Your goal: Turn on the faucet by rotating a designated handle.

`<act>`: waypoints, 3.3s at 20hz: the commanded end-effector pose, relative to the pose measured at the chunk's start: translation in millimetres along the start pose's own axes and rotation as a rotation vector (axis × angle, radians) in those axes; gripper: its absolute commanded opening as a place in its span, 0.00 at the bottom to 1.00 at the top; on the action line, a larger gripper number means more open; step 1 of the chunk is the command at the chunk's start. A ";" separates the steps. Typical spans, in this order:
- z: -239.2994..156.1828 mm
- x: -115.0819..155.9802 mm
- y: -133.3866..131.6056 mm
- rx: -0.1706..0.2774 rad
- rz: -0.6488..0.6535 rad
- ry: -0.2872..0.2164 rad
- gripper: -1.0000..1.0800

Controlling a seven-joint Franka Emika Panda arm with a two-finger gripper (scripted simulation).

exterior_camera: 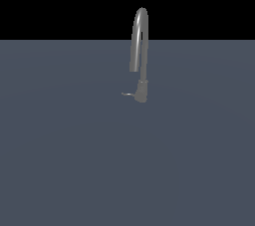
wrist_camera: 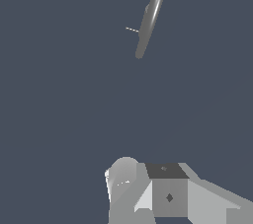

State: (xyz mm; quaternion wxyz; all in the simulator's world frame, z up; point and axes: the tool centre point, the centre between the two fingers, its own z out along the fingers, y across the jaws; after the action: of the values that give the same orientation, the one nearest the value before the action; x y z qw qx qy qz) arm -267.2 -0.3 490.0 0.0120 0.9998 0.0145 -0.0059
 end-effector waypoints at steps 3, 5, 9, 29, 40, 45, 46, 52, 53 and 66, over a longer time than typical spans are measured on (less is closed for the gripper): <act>0.5 0.7 -0.2 -0.004 -0.004 0.000 0.00; 2.2 2.8 -0.8 -0.014 -0.015 -0.002 0.00; 8.9 10.9 -3.2 -0.058 -0.060 -0.007 0.00; 98.6 94.4 -33.5 -0.555 -0.578 -0.069 0.00; 149.8 127.3 -45.6 -0.793 -0.830 -0.097 0.00; 170.2 138.6 -48.9 -0.882 -0.925 -0.107 0.00; 174.0 140.7 -49.4 -0.899 -0.943 -0.108 0.00; 196.1 152.3 -51.8 -0.995 -1.042 -0.118 0.00; 199.6 154.1 -52.0 -1.010 -1.058 -0.119 0.00; 243.1 176.5 -52.9 -1.201 -1.250 -0.136 0.00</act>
State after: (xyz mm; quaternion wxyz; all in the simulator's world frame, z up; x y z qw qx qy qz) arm -97.7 51.8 248.6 0.5259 0.6427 0.5536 -0.0624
